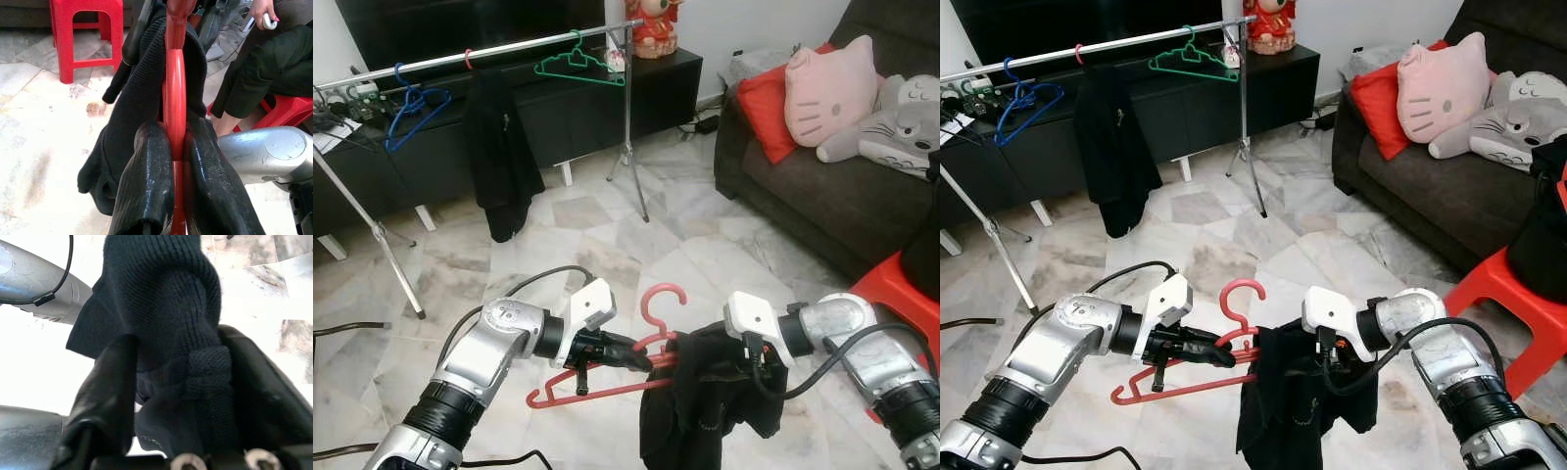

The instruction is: Hang hanger

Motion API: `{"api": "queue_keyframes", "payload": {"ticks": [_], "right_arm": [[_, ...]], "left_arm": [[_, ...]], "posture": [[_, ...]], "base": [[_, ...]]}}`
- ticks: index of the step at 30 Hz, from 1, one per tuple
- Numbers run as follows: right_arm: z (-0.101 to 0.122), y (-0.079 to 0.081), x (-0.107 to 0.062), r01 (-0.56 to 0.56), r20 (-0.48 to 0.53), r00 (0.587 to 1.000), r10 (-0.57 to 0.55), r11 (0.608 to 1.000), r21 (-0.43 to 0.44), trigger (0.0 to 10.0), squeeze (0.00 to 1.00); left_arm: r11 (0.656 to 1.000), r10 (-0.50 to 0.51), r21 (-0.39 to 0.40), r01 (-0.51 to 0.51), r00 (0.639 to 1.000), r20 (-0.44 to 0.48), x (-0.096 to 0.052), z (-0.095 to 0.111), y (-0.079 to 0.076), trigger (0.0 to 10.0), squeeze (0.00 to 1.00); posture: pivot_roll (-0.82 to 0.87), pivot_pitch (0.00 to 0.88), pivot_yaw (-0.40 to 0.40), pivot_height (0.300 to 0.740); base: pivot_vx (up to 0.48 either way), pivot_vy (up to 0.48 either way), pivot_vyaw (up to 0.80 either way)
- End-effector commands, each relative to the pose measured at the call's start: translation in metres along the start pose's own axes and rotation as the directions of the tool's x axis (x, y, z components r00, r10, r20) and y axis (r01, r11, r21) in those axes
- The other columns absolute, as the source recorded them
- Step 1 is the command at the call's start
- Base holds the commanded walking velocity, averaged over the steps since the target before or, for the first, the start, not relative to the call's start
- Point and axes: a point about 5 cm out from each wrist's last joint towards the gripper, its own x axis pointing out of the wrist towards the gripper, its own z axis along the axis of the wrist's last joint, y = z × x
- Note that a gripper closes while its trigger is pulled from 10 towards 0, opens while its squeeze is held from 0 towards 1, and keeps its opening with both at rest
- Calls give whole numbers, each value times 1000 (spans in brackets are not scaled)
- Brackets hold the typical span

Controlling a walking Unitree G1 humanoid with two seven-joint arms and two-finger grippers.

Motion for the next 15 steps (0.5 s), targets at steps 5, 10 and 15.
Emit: {"api": "queue_keyframes", "payload": {"ticks": [5,10,15], "right_arm": [[1,1,6,-33,-37,999,32,999,-24,0,0],[1,1,6,-33,-38,999,32,999,-24,0,0],[1,1,6,-34,-38,999,33,999,-24,0,0]], "left_arm": [[998,-13,55,11,999,31,-3,17,2,10000,0],[998,-13,55,11,999,31,-3,17,2,10000,0],[998,-13,55,11,999,31,-3,17,2,10000,0]], "posture": [[-118,5,8,727],[-118,5,8,727],[-118,5,8,727]], "base": [[0,0,0],[0,0,0],[0,0,0]]}}
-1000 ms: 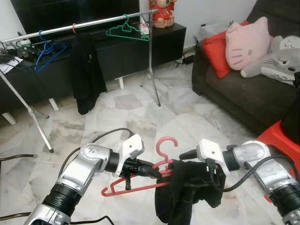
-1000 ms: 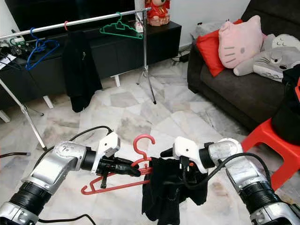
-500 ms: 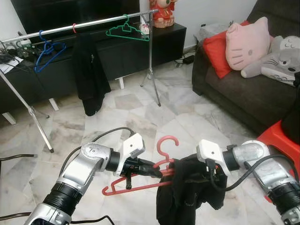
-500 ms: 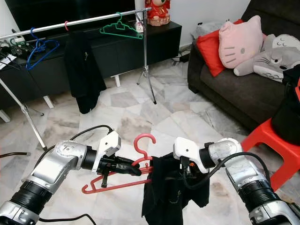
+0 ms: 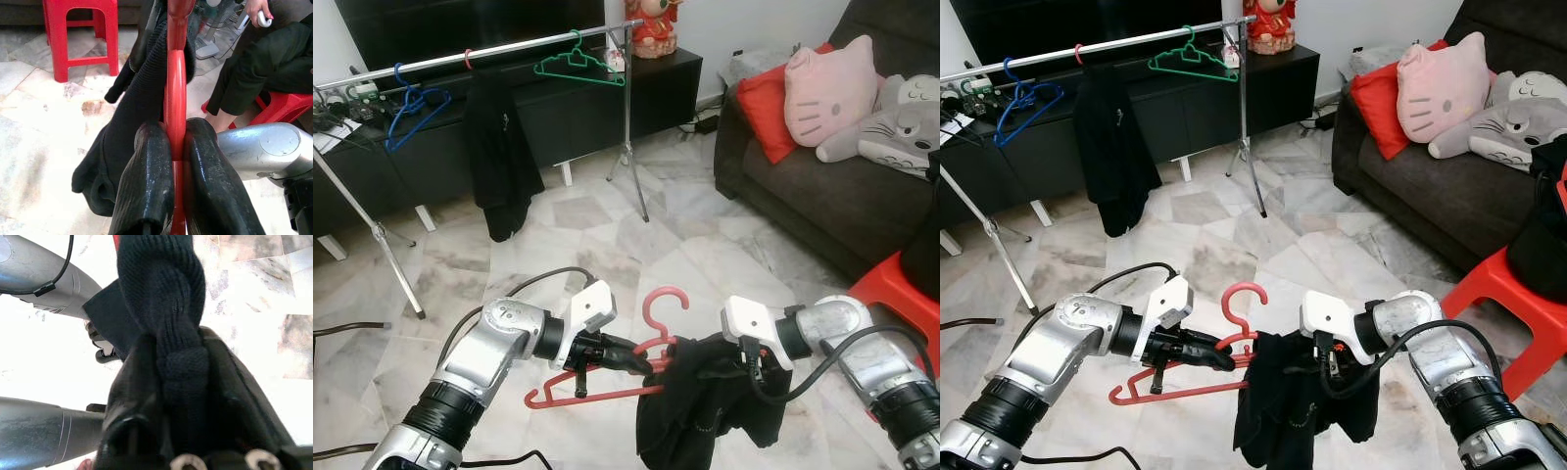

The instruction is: Hang hanger

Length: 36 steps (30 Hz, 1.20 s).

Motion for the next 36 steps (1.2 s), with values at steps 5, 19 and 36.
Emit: {"api": "queue_keyframes", "payload": {"ticks": [5,19,36], "right_arm": [[3,0,3,-21,-2,1000,21,1000,-18,0,0],[6,2,9,-38,19,999,38,999,-3,0,0],[-16,5,5,-19,-92,996,21,1000,22,0,0]], "left_arm": [[998,3,55,-5,999,39,-3,17,4,10000,0],[991,75,106,-78,997,35,1,23,17,10000,0],[994,24,109,-17,998,-61,-12,11,18,10000,1000]], "posture": [[-118,5,8,727],[-112,16,8,727],[-112,0,10,727]], "base": [[0,0,0],[0,0,0],[0,0,0]]}}
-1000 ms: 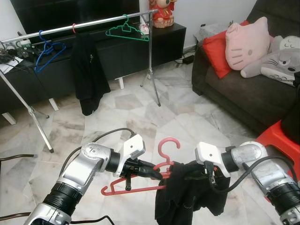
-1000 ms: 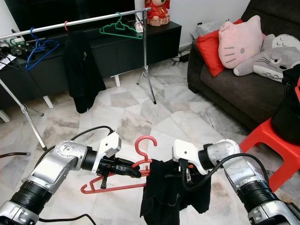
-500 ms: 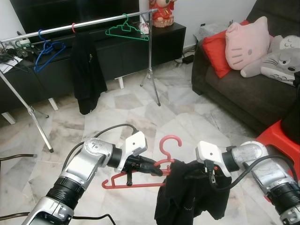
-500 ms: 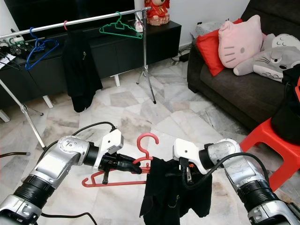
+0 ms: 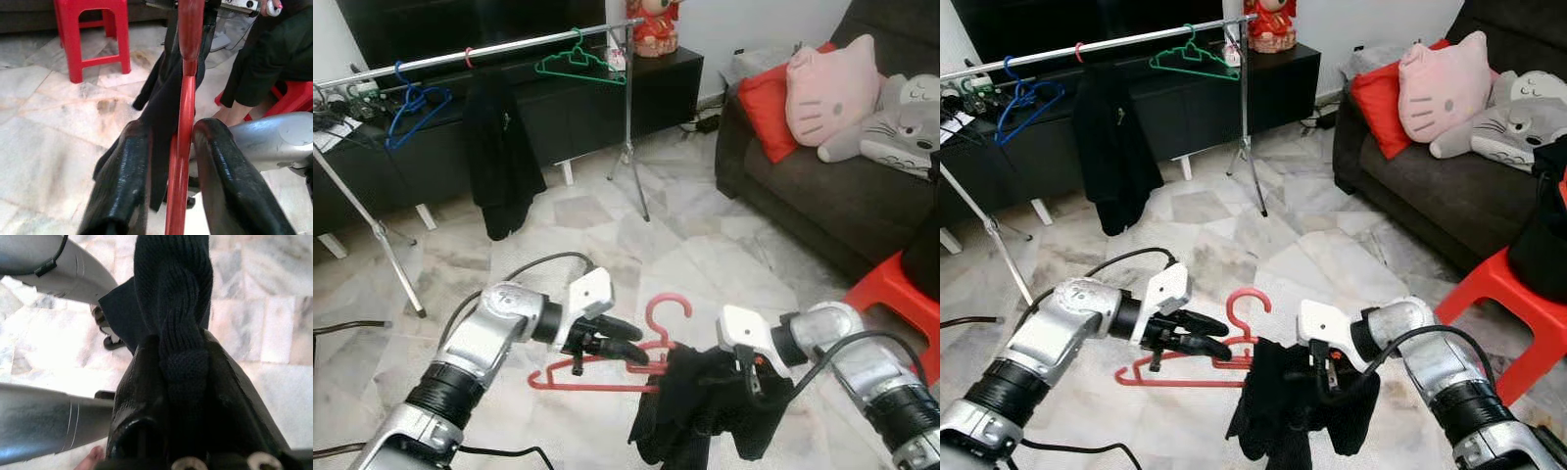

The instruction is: Hang hanger

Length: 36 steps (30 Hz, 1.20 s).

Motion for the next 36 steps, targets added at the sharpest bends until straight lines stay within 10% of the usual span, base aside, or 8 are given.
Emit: {"api": "queue_keyframes", "payload": {"ticks": [1,21,22,24,26,27,36], "right_arm": [[-2,1,-1,-2,-19,1000,2,1000,-19,0,0],[-27,-2,-3,124,-93,988,-120,992,35,0,0],[-31,-19,-10,459,-89,888,-450,874,160,0,0],[-31,-25,-12,588,-97,807,-582,777,224,0,0],[-27,-25,-10,600,-83,796,-599,766,228,0,0],[-26,-24,-8,606,-83,792,-605,760,237,0,0],[-23,-19,4,605,-89,793,-603,760,238,0,0]], "left_arm": [[1000,1,27,0,1000,-22,-4,3,3,10000,1000],[992,124,19,-123,992,-34,-29,-2,15,10000,1000],[884,465,-92,-458,883,68,-36,-14,29,10000,1000],[791,609,-152,-593,788,91,-37,-24,31,10000,1000],[757,650,-160,-633,755,89,-36,-28,31,10000,1000],[748,659,-193,-635,744,107,-33,-29,29,10000,0],[696,716,-224,-682,684,140,-24,-28,30,10000,0]], "posture": [[-112,0,10,727],[-112,0,11,727],[-113,4,9,727],[-113,10,7,727],[-114,12,7,727],[-114,12,7,727],[-118,22,9,727]], "base": [[0,0,0],[0,0,0],[0,0,0],[0,0,0],[0,0,0],[0,0,0],[0,0,0]]}}
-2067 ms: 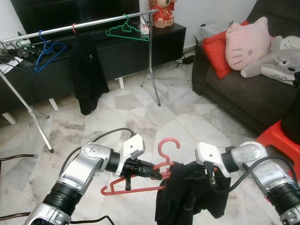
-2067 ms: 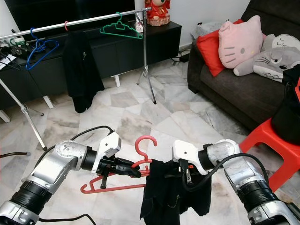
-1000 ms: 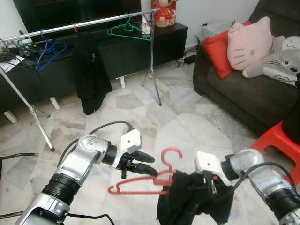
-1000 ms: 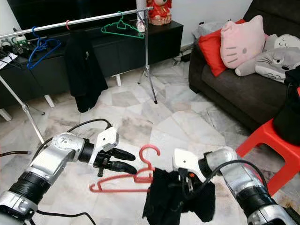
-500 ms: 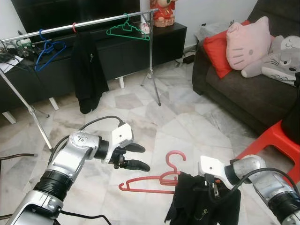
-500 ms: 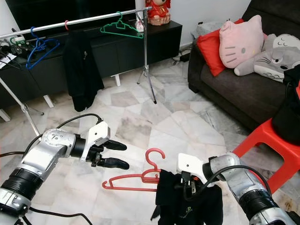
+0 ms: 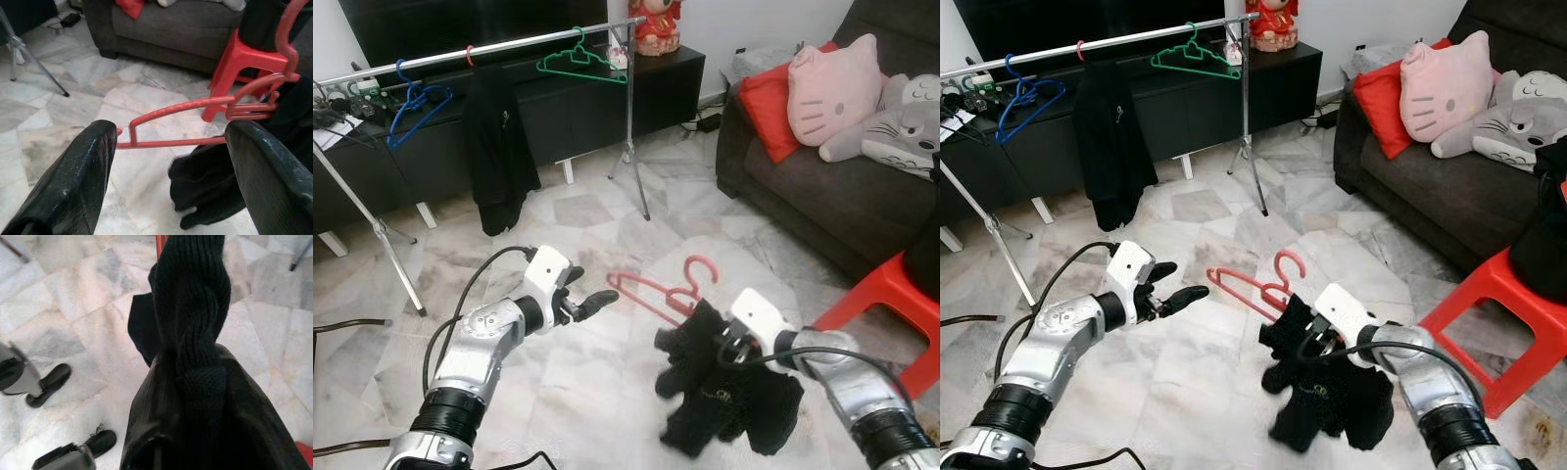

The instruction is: Hang hanger

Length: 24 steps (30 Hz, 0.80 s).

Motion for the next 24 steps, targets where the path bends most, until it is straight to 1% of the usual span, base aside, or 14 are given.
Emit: {"api": "queue_keyframes", "payload": {"ticks": [1,3,4,5,7,8,9,11,12,14,17,19,21,24], "right_arm": [[9,-3,-3,36,28,999,-35,999,-15,0,0],[32,-15,-6,98,104,990,-96,995,-10,0,0],[52,-22,-10,126,163,979,-120,992,-24,0,0],[57,-23,-11,125,176,977,-118,992,-32,0,0],[75,-25,-16,133,221,968,-116,989,-68,0,0],[80,-24,-18,129,233,967,-107,988,-85,0,0],[84,-24,-19,125,242,965,-97,987,-100,0,0],[87,-23,-20,122,247,965,-92,986,-109,0,0],[93,-22,-22,120,258,963,-84,984,-130,0,0],[105,-19,-26,111,279,958,-60,979,-169,0,0],[111,-16,-29,100,289,956,-39,975,-199,0,0],[117,-14,-31,103,294,955,-35,971,-218,0,0],[121,-12,-32,102,298,954,-29,967,-234,0,0],[128,-5,-35,80,317,949,3,965,-249,0,0]], "left_arm": [[1000,29,4,-29,1000,8,0,0,2,10000,0],[997,31,71,-23,992,-120,4,-21,0,10000,0],[989,54,146,-21,973,-224,4,-42,-2,10000,0],[986,64,163,-24,967,-246,3,-47,-3,10000,0],[990,126,99,-104,961,-247,2,-59,-3,10000,0],[987,154,83,-137,954,-258,1,-63,-2,10000,0],[984,174,84,-157,948,-265,1,-67,-2,10000,0],[982,186,86,-169,945,-270,0,-69,-2,10000,0],[979,205,71,-192,940,-273,-1,-74,-3,10000,0],[983,186,43,-181,940,-287,-1,-83,-10,10000,0],[980,197,67,-185,938,-286,2,-87,-14,10000,0],[976,218,55,-211,941,-259,5,-86,-15,10000,0],[973,231,78,-219,941,-246,6,-86,-17,10000,0],[978,204,97,-185,945,-254,9,-89,-23,10000,0]], "posture": [[-118,22,9,727],[-117,28,14,727],[-120,28,14,727],[-120,28,14,727],[-129,29,13,727],[-129,29,11,727],[-129,29,11,727],[-129,29,11,727],[-131,30,7,727],[-134,28,2,727],[-136,29,-3,727],[-138,27,-7,727],[-140,25,-7,727],[-144,21,-10,727]], "base": [[0,0,0],[0,0,0],[0,0,0],[0,0,0],[0,0,0],[0,0,0],[0,0,0],[0,0,0],[0,0,0],[0,0,0],[0,0,0],[0,0,0],[0,0,0],[0,0,0]]}}
